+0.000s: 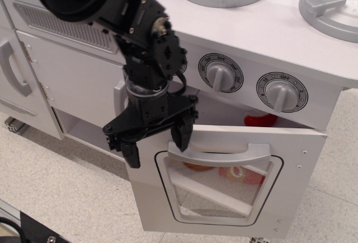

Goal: Open oven

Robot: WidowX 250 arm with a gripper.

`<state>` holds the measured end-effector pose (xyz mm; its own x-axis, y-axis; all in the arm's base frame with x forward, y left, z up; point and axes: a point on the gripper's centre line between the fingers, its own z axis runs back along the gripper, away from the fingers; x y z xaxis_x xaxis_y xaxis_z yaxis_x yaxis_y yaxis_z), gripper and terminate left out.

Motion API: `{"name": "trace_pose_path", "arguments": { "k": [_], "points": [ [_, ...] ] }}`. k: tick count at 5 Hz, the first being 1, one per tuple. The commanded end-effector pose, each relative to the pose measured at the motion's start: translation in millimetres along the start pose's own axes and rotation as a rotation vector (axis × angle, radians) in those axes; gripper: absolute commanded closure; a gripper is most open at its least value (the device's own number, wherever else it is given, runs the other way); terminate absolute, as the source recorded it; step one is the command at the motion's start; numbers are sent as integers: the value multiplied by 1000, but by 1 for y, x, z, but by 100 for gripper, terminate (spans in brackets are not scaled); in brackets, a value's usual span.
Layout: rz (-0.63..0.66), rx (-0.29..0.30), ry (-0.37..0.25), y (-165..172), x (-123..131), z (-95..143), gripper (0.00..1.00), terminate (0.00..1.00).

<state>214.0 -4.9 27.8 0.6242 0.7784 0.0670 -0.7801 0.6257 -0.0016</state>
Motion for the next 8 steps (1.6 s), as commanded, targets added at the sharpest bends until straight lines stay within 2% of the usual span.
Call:
{"name": "trace_pose_path", "arguments": {
  "k": [1,2,3,4,5,6,7,8],
  "points": [
    [-245,9,-148,-14,19,45,0,0],
    [-312,0,-180,-25,46,37,0,0],
    [-338,-35,-224,-27,65,39,0,0],
    [-418,-49,-176,-27,74,27,0,0],
    [-438,-87,-73,-23,82,12,0,0],
    [-391,-103,-31,-19,85,-13,0,0],
    [-389,-121,-33,-15,59,-25,0,0],
    [-405,-137,-19,-11,26,-25,0,0]
  ]
}}
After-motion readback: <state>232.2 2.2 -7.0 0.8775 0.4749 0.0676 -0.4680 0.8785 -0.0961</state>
